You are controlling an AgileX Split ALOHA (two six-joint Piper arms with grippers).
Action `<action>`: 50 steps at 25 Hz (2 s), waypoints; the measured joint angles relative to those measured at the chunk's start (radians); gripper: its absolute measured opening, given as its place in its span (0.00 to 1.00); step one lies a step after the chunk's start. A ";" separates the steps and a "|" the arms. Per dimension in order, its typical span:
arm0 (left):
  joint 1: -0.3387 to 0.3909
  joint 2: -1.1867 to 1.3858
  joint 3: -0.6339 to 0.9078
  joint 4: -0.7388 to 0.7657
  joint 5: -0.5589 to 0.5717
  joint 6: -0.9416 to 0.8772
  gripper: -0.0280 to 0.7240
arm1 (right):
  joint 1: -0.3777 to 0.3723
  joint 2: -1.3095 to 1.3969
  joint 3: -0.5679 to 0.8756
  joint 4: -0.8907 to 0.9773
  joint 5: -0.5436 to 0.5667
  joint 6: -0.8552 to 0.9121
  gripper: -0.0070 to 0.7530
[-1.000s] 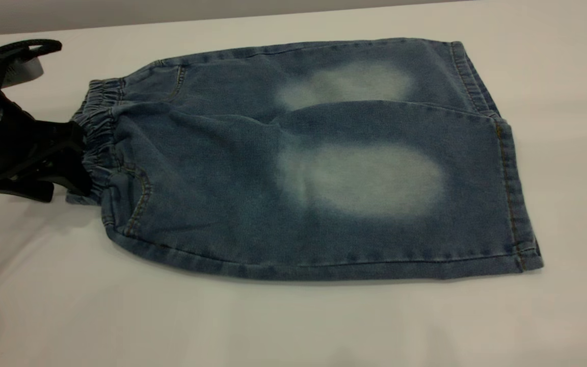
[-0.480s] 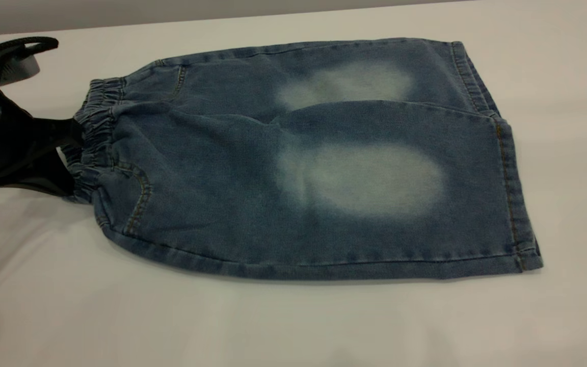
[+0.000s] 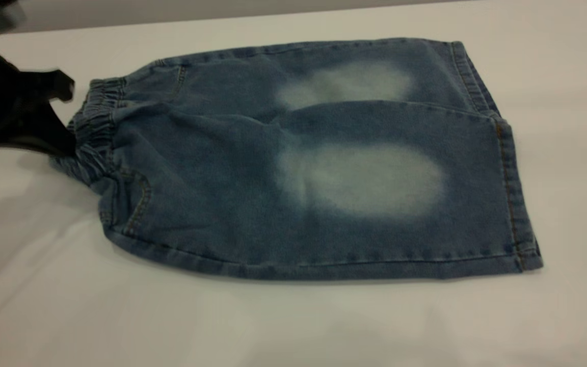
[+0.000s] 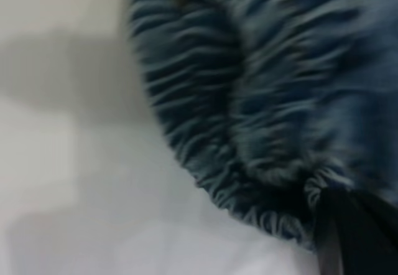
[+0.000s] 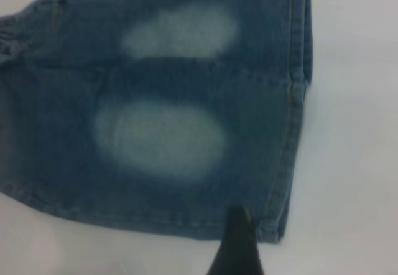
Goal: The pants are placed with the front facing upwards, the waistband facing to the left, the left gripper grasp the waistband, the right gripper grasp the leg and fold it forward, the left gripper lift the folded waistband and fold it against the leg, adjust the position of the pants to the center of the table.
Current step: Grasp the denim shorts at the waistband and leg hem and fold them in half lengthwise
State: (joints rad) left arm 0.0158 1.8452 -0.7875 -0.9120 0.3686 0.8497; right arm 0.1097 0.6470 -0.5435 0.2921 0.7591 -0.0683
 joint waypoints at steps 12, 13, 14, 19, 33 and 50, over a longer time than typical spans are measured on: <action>0.002 -0.088 -0.001 0.280 0.076 -0.213 0.06 | 0.000 0.358 0.009 0.153 -0.167 -0.117 0.68; 0.002 -0.092 -0.002 0.310 0.076 -0.242 0.06 | 0.000 0.394 0.009 0.170 -0.176 -0.134 0.68; 0.002 -0.097 -0.002 0.342 0.076 -0.264 0.06 | 0.000 0.423 0.009 0.188 -0.185 -0.157 0.68; 0.002 -0.128 -0.004 0.418 0.077 -0.317 0.06 | 0.000 0.598 0.009 0.268 -0.220 -0.255 0.68; 0.002 -0.136 -0.004 0.416 0.083 -0.313 0.06 | -0.045 1.028 0.009 0.702 -0.237 -0.721 0.68; 0.002 -0.135 -0.004 0.416 0.084 -0.315 0.06 | -0.132 1.344 0.009 1.073 -0.163 -1.225 0.68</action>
State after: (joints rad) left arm 0.0180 1.7106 -0.7919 -0.4961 0.4521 0.5346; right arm -0.0225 1.9910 -0.5340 1.3649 0.5959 -1.2929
